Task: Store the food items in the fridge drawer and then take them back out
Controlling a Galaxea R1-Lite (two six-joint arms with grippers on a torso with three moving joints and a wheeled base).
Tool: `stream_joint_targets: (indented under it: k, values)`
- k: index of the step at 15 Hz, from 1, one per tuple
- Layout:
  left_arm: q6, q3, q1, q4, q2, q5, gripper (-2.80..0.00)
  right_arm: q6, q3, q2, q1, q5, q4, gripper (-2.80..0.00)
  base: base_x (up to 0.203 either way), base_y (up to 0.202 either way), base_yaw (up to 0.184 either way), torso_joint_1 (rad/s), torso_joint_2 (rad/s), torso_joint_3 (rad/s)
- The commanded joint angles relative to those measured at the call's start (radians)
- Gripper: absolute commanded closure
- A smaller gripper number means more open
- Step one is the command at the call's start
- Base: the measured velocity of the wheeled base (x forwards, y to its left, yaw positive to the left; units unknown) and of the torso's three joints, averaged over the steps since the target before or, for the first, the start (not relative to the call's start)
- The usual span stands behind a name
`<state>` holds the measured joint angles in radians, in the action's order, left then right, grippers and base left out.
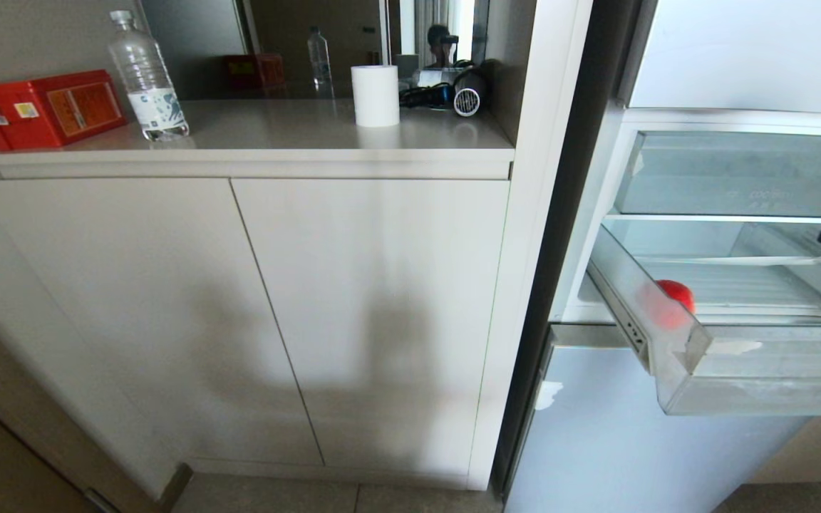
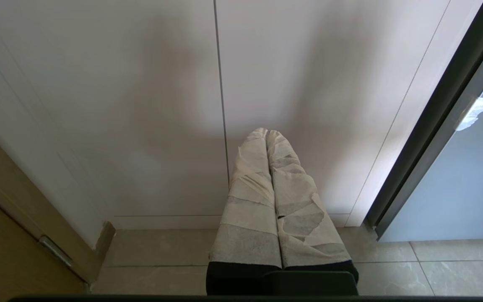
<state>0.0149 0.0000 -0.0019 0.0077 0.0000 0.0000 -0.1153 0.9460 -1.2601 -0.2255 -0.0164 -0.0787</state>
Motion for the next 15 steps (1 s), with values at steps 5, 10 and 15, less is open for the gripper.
stream_joint_targets:
  k: [5,10,15]
  values:
    - [-0.001,0.0,0.0,0.0,0.002,0.0,0.0,0.005,0.262,-0.454,-0.011,0.036,-0.003,0.0,0.0,0.0,0.0,0.0,0.0,0.0]
    - [0.0,0.0,0.0,0.0,0.002,0.0,0.0,0.003,0.335,-0.57,-0.017,0.054,-0.017,0.0,0.0,0.0,0.0,0.0,0.0,0.0]
    - [0.0,0.0,0.0,0.0,0.002,0.0,0.0,0.002,0.325,-0.61,-0.029,0.085,-0.097,-2.8,0.0,0.0,0.0,0.0,0.0,0.0]
